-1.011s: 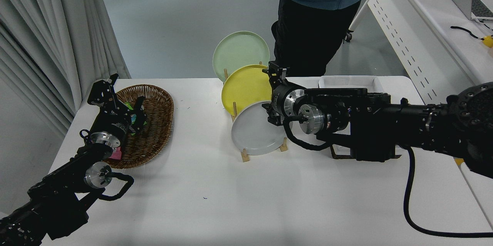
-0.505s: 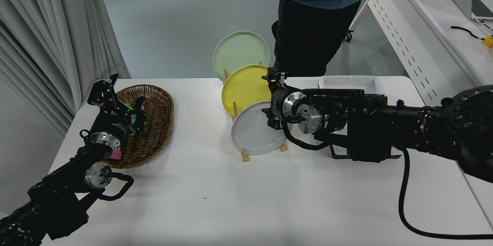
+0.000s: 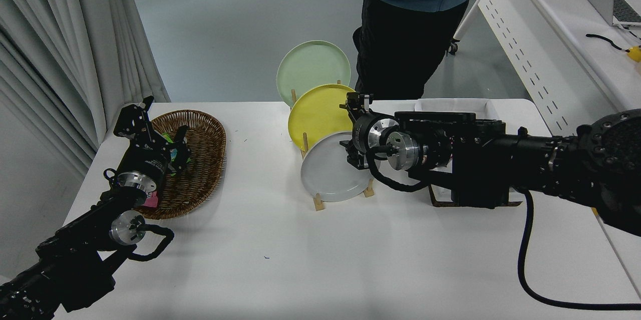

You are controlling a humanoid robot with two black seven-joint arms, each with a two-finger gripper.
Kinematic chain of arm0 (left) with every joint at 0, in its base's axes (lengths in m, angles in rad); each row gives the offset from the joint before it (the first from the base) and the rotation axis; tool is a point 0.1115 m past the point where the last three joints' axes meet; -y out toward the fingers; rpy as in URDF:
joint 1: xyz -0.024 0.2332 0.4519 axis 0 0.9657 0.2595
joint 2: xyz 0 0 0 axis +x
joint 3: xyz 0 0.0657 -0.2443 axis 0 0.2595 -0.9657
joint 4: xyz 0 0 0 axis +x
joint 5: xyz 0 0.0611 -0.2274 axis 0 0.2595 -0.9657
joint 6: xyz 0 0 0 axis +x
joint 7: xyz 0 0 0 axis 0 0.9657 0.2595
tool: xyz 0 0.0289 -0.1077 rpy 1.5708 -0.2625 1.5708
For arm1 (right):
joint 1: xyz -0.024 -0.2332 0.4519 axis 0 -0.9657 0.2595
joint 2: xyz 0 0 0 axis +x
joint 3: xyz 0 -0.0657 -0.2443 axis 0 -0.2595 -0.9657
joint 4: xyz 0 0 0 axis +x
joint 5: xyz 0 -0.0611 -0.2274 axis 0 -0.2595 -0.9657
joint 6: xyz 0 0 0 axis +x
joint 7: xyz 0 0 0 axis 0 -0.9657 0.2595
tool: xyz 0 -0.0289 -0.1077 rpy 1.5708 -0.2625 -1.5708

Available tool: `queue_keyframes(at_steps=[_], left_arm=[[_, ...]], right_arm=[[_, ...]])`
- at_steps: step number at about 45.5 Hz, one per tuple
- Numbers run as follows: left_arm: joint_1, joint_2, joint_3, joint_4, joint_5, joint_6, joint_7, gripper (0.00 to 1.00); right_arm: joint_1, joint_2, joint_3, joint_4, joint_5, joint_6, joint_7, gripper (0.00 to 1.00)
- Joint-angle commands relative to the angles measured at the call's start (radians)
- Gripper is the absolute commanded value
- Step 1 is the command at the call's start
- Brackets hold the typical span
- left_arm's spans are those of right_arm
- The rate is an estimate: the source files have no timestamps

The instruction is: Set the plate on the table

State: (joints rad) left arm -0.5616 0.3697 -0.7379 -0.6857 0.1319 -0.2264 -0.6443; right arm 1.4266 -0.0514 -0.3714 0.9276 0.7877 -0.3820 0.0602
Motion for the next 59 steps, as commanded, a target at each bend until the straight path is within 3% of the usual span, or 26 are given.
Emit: queue_keyframes(at_steps=[1,21,31,52,59], left_arm=[[-0.001,0.0,0.0,0.0,0.0,0.001,0.0,1.0],[-0.001,0.0,0.0,0.0,0.0,-0.001,0.0,1.0],[0.0,0.0,0.0,0.0,0.0,-0.001,0.0,1.0],[0.0,0.0,0.0,0.0,0.0,0.001,0.0,1.0],[0.0,0.0,0.0,0.0,0.0,-0.001,0.0,1.0]], right_arm=[[0.003,-0.008,0.031,0.005,0.001,-0.002,-0.053,0.68],[0.008,-0.008,0.032,0.01,0.002,-0.009,-0.076,0.67],[0.015,-0.016,0.039,0.005,0.004,-0.018,-0.092,0.49],[0.006,-0.031,0.046,-0.003,0.002,-0.018,-0.117,0.42],[0.012,-0.036,0.054,-0.004,0.001,-0.017,-0.164,0.31]])
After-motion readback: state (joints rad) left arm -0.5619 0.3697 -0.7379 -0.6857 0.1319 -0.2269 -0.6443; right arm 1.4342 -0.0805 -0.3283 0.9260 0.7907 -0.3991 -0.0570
